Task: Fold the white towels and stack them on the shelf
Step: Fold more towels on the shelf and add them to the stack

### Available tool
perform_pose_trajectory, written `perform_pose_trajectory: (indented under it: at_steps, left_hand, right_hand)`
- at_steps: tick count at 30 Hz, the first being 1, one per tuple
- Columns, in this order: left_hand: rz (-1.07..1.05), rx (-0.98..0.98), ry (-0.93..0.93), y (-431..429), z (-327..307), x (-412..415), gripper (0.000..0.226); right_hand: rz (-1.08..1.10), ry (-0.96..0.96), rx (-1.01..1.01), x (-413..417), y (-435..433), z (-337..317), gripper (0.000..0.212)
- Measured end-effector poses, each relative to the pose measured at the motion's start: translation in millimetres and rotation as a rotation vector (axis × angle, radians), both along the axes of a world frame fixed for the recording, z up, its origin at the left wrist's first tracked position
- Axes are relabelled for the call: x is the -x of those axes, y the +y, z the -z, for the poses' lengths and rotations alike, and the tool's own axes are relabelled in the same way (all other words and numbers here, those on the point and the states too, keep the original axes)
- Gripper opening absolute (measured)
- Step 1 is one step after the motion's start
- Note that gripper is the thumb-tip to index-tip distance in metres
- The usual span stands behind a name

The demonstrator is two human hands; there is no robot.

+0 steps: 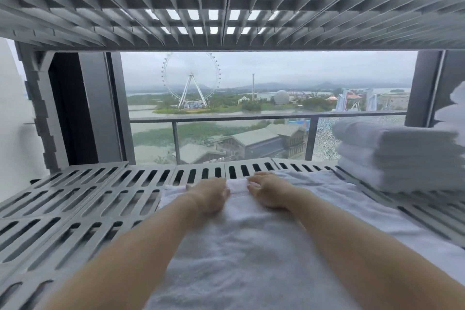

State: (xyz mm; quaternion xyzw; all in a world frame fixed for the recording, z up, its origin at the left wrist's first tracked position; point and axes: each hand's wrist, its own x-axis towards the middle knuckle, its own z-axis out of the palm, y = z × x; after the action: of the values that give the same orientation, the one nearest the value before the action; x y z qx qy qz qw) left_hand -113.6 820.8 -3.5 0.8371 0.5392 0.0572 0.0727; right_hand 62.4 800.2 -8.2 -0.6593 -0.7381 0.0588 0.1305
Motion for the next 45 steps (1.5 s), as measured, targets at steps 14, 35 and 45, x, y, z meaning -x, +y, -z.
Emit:
perform_pose_trajectory:
  at_steps: [14,35,45]
  left_hand:
    - [0.036,-0.001,0.014,-6.7,2.6,-139.8,0.059]
    - [-0.112,-0.087,-0.053,-6.9,16.6,-166.3,0.054]
    - [-0.093,-0.069,-0.041,-5.2,20.4,-163.8,0.049]
  right_hand:
    - [-0.034,0.116,-0.031,-142.3,-8.5,1.7,0.041]
    - [-0.108,0.122,-0.056,-176.7,27.5,22.8,0.031]
    - [-0.02,0.113,-0.063,-192.0,40.2,14.8,0.028]
